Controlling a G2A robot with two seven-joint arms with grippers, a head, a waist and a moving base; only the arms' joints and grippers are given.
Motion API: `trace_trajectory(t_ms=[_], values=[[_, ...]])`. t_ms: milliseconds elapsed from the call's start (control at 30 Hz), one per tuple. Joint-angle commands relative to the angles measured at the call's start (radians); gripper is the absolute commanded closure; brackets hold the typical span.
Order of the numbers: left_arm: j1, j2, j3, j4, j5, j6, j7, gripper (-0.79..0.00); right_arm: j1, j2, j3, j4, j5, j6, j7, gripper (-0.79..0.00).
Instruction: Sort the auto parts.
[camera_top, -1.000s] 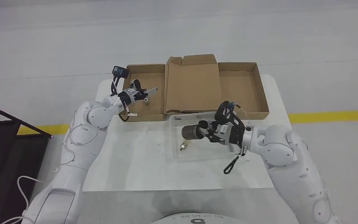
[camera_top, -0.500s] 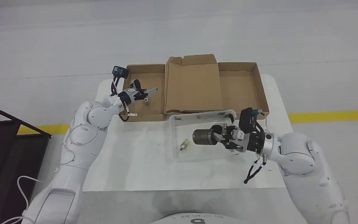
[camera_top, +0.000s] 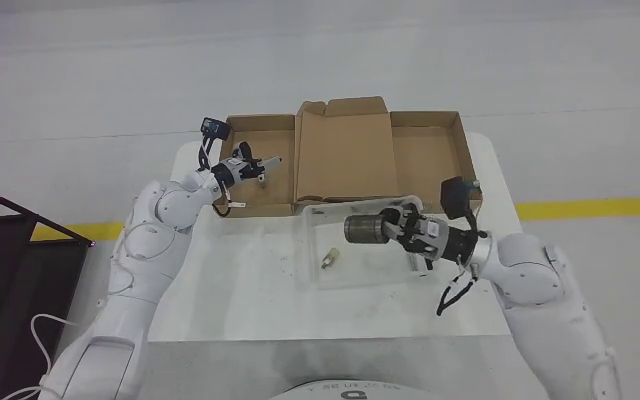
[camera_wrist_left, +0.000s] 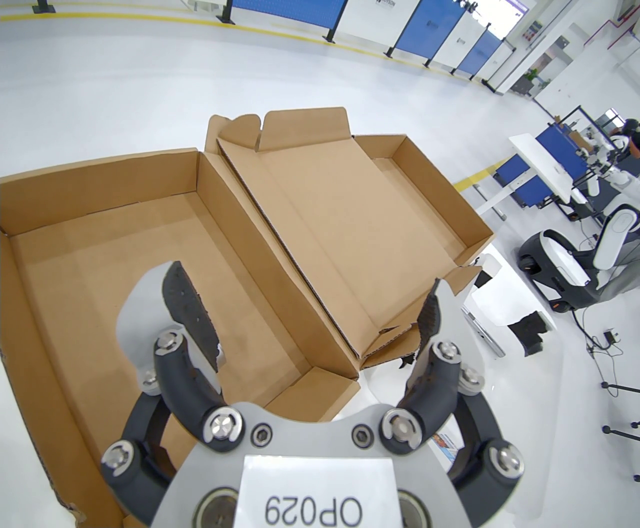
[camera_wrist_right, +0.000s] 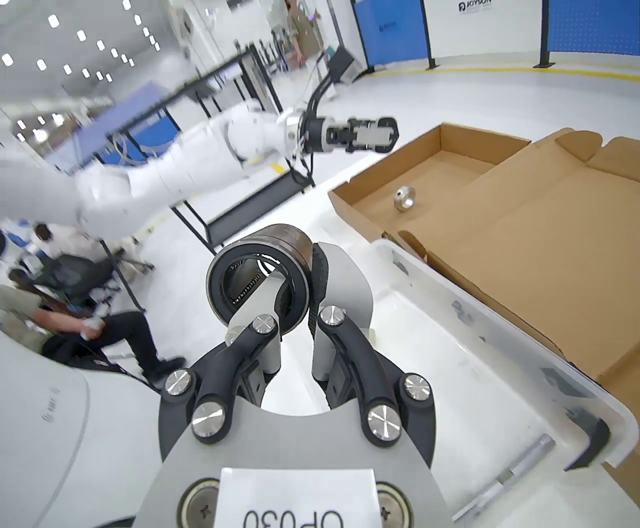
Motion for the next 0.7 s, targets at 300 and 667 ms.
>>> trace_trajectory(t_ms=[300, 667], values=[[0.0, 0.0, 0.0, 0.0, 0.0, 0.0, 0.0, -0.785, 0.133, 0.014, -0.026, 0.119, 0.378, 0.16, 0.159, 0.0], [0.0, 0.0, 0.0, 0.0, 0.0, 0.0, 0.0, -0.785, 0.127, 0.023, -0.01, 0.121, 0.347, 0.158, 0.133, 0.0]])
